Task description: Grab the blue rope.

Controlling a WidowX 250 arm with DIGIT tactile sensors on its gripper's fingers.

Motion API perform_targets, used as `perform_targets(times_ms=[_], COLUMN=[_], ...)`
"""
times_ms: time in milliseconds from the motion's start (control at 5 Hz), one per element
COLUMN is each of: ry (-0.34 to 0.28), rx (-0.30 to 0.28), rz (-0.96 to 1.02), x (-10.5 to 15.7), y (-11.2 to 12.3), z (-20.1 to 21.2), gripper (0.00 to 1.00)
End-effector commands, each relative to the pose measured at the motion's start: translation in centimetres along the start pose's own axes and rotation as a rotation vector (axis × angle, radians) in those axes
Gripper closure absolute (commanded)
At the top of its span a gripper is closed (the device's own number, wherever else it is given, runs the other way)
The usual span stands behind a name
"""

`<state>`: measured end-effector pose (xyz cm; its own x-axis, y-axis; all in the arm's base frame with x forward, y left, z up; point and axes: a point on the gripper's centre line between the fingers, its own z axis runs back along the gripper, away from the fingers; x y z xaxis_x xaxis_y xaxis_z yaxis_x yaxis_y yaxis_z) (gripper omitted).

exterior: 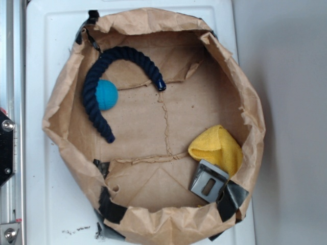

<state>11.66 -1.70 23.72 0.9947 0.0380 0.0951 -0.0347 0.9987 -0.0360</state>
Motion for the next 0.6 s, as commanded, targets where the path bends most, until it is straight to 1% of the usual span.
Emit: perform_targets(times_ms=[0,200,400], ry=[0.0,-0.018,-0.033], rx=[0.0,0.04,0.044], rz=[0.0,-0.008,-0.005], x=[0.0,3.3,5.8], y=[0.0,-0.2,0.1], z=[0.0,-0.5,-0.9], gripper=[0.0,0.0,0.0])
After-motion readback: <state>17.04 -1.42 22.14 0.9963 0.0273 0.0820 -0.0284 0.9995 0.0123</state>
